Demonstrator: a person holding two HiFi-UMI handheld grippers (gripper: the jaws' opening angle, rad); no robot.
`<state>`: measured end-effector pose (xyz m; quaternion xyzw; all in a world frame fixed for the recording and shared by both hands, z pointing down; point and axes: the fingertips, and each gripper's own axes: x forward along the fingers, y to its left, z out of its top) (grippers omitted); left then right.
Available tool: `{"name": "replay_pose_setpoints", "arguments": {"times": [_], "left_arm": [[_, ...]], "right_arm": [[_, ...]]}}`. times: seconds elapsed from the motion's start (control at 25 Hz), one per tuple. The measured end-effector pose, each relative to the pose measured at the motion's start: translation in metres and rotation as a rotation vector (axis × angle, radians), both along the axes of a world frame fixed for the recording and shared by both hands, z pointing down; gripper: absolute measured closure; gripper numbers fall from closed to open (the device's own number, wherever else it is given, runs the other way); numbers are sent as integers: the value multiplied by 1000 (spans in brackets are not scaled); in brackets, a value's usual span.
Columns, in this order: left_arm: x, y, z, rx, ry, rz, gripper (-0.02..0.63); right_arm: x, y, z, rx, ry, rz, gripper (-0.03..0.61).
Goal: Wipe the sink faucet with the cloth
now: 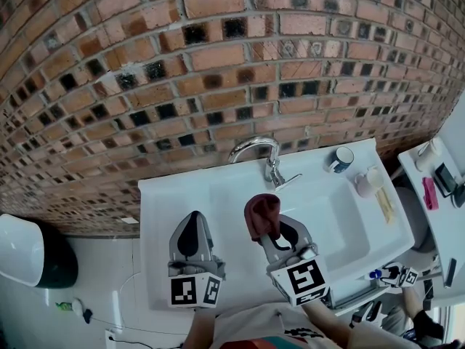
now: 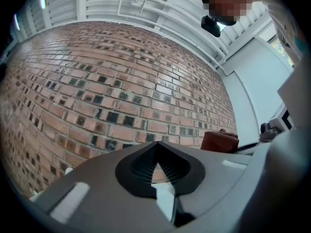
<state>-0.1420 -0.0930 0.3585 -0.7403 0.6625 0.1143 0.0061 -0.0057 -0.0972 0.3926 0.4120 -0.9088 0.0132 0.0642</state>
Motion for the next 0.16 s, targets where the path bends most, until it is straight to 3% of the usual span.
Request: {"name": "replay_pose_setpoints", "arguments": {"times": [0.16], "left_arm": [[1,0,1,-1,1,1,610]], "right_arm": [[0,0,0,-3,-12,1,532]]}}
